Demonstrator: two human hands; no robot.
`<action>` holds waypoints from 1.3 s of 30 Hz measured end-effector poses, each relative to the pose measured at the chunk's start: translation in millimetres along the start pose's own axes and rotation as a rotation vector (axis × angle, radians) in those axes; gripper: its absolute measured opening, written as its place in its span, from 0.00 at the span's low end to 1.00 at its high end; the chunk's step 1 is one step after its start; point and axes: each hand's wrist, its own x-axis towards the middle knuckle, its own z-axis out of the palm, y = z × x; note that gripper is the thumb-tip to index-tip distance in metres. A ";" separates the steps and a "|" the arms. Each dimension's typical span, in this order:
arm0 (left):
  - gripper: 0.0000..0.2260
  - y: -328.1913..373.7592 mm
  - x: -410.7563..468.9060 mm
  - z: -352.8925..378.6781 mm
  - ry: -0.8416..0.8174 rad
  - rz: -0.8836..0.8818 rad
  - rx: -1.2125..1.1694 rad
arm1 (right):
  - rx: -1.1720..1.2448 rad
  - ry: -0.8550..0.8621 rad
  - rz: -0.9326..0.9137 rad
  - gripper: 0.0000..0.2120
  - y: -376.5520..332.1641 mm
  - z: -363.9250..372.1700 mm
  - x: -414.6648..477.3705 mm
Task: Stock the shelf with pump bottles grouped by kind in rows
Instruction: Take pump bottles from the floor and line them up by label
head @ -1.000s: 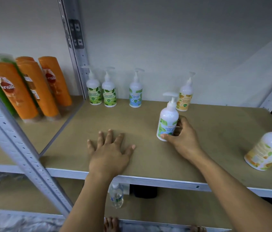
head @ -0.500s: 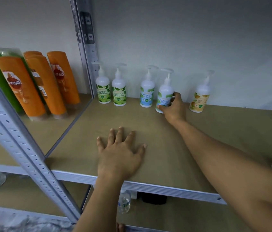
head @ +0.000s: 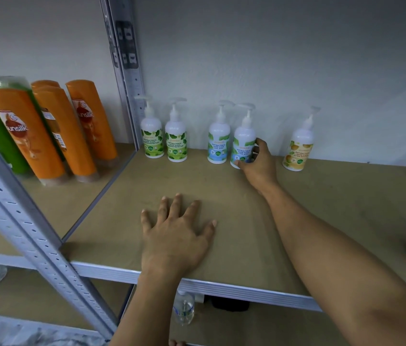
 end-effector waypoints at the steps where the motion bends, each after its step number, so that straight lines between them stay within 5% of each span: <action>1: 0.32 0.2 0.1 -0.3 0.000 -0.001 0.001 | 0.003 0.000 -0.003 0.37 0.5 -0.2 0.3; 31: 0.32 1.1 -1.2 -1.0 0.002 0.002 0.002 | -0.060 0.003 -0.009 0.35 -0.1 4.5 3.6; 39: 0.32 0.1 -0.1 -0.8 0.006 -0.010 -0.011 | -0.228 0.021 0.099 0.41 -8.7 -11.7 -20.0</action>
